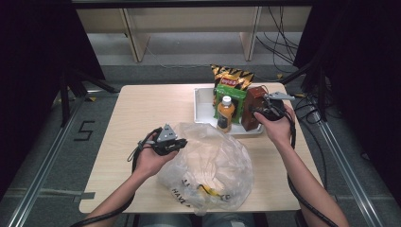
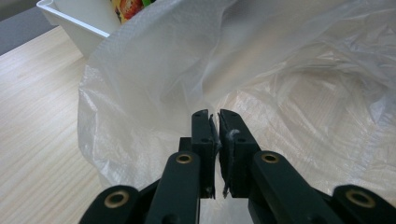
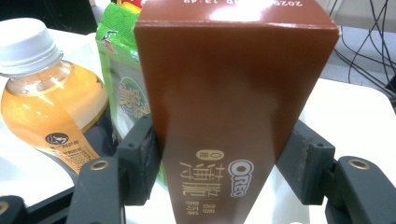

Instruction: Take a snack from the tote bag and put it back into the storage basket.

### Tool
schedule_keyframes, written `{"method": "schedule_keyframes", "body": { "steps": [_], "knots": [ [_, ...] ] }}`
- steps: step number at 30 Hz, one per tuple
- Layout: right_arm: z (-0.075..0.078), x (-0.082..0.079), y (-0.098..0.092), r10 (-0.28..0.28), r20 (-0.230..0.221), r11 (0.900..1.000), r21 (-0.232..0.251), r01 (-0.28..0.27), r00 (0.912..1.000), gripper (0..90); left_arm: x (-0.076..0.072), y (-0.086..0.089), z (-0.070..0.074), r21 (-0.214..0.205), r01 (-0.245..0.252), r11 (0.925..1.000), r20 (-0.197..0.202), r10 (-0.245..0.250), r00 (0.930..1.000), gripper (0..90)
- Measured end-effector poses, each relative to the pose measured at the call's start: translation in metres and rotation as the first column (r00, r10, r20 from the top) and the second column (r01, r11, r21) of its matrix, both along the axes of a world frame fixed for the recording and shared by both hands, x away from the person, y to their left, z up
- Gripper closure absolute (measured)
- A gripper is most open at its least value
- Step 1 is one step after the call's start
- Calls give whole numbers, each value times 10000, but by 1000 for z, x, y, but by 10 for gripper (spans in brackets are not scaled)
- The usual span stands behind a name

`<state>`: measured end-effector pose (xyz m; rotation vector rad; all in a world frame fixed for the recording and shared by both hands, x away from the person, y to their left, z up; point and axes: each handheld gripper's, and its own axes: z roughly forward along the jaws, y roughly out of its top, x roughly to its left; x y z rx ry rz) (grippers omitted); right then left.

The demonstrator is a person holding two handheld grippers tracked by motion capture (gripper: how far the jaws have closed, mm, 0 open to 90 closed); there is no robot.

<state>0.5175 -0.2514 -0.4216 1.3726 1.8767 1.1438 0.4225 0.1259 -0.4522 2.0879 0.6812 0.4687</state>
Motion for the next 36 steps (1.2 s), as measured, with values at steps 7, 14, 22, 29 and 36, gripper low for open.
{"method": "schedule_keyframes", "body": {
  "steps": [7, 14, 22, 29, 36],
  "knots": [
    [0, -1, 3, -255, 62, 9996, -106, 256, 9997, 379, -1, 0, 0, -12, 14, 10000, -19, -14, 10000, 837],
    [1, 0, 6, -415, 178, 9987, -295, 420, 9990, 379, -1, 0, 0, 21, 29, 10000, 2, -29, 10000, 838],
    [1, -2, 11, -727, 36, 9973, -137, 727, 9974, 373, -1, 0, 0, 7, 19, 10000, 3, -19, 10000, 837],
    [1, -1, 10, -554, 95, 9980, -310, 557, 9984, 369, -1, 0, 1, -2, 3, 10000, 20, -3, 10000, 837],
    [2, -2, 11, -753, 62, 9961, -456, 755, 9971, 367, -1, -1, 0, 0, 22, 10000, 8, -22, 10000, 836]
  ]
}}
